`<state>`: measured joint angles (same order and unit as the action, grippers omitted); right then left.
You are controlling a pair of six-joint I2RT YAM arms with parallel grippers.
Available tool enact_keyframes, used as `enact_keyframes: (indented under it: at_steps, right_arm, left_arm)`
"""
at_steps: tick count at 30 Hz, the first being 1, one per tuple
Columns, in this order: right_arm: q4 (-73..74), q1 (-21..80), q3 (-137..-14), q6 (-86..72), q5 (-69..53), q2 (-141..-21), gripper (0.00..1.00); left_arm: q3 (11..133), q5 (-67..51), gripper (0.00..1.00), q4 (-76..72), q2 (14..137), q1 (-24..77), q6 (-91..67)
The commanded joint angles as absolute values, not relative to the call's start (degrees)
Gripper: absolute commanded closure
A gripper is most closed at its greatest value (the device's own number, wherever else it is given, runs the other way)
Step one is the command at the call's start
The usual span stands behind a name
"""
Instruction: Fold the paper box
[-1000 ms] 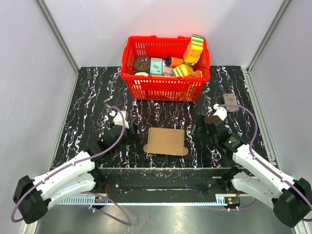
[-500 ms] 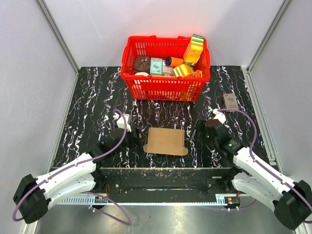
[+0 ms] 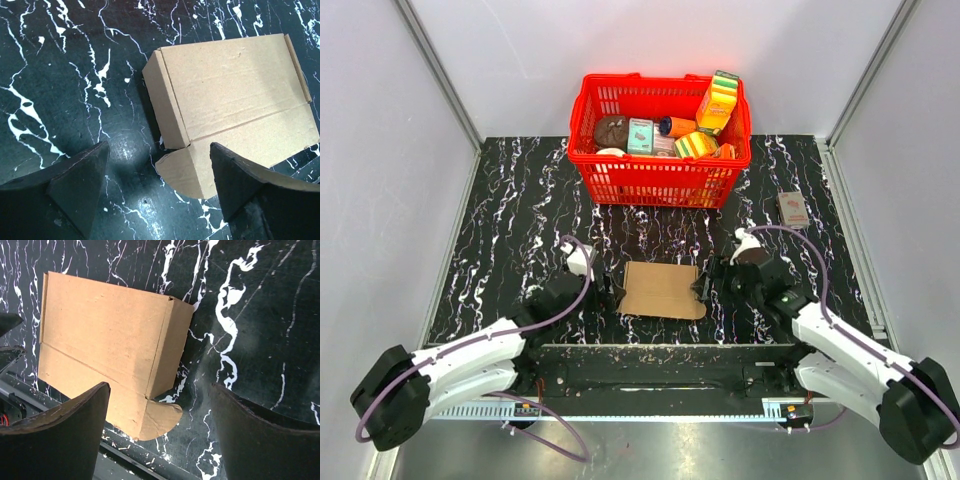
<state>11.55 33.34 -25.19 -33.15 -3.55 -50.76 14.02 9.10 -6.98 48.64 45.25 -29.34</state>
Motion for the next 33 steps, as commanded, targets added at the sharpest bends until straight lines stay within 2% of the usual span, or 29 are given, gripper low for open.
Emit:
enact_keyframes:
  at_steps: [1, 8, 33]
  right_arm:
    - [5.9, 33.5, -25.4, -30.2, -9.7, -54.7, 0.14]
    - [1.8, 33.4, -24.7, -30.8, -11.7, -58.3, 0.17]
    - [-6.6, 33.5, -25.0, -35.9, -13.5, -67.5, 0.23]
  left_arm:
    - [13.6, 6.0, 0.12, -18.0, 52.1, 45.0, -26.7]
    - [13.5, 5.3, 0.09, -22.2, 55.1, 45.0, -26.5]
    - [17.0, 1.9, 0.10, -28.0, 65.5, 45.0, -28.6]
